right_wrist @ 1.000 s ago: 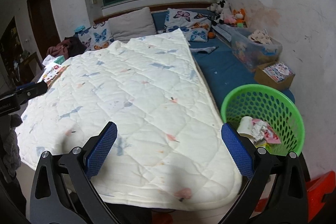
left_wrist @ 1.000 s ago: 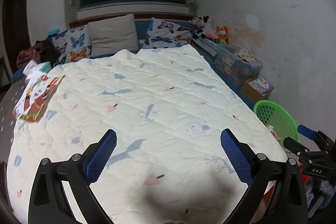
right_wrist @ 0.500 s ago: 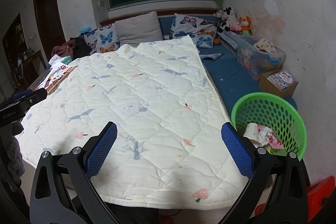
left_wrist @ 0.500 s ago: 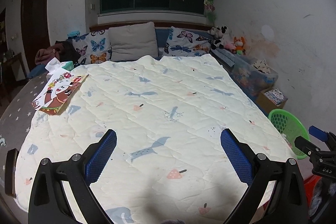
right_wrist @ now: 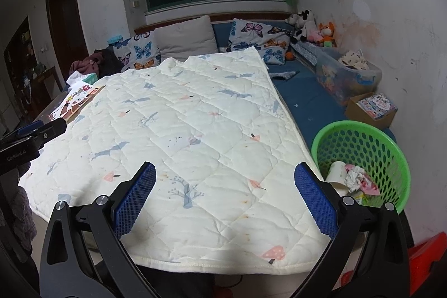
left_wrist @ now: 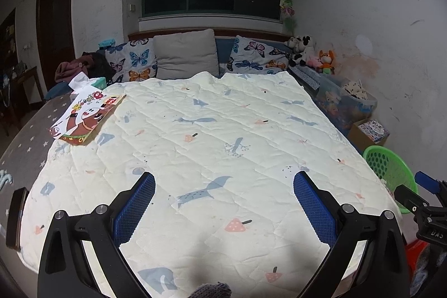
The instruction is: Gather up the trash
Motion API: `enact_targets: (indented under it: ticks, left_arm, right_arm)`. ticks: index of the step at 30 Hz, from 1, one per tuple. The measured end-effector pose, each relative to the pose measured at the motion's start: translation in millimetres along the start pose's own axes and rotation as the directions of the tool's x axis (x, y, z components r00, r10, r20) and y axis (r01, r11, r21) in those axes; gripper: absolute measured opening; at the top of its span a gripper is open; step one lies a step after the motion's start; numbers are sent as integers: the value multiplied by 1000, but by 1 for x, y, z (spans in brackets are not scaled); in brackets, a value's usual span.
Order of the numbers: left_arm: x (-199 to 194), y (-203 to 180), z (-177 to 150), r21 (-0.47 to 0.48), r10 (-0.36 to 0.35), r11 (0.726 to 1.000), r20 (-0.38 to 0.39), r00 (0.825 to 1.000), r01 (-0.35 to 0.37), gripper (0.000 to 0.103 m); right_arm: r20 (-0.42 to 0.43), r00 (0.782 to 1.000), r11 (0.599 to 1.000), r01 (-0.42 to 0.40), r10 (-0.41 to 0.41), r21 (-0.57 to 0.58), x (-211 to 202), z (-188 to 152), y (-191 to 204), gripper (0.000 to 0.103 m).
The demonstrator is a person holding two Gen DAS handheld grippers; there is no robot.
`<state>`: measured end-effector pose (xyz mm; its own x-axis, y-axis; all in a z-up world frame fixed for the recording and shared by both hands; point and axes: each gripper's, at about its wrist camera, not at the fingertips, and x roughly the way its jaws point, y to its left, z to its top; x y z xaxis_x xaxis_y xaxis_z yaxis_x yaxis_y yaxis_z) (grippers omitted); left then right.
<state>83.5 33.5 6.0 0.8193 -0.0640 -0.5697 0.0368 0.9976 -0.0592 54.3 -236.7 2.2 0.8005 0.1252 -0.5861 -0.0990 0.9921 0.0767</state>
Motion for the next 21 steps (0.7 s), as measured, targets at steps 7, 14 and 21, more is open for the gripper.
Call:
enact_targets:
  ticks: [7, 14, 21]
  left_arm:
    - [-2, 3, -2, -13, 7, 1000, -3, 1000, -7, 96]
    - [-2, 4, -2, -18, 12, 1000, -2, 1000, -12, 96]
    - [-1, 5, -5, -23, 12, 1000, -13, 1000, -12, 96]
  right_arm:
    - [1, 1000, 1000, -7, 7, -8, -2, -2, 4, 99]
    - [-1, 1000, 1000, -14, 14, -11, -2, -2, 6, 99]
    - [-7, 1000, 1000, -18, 18, -14, -1, -2, 7, 99]
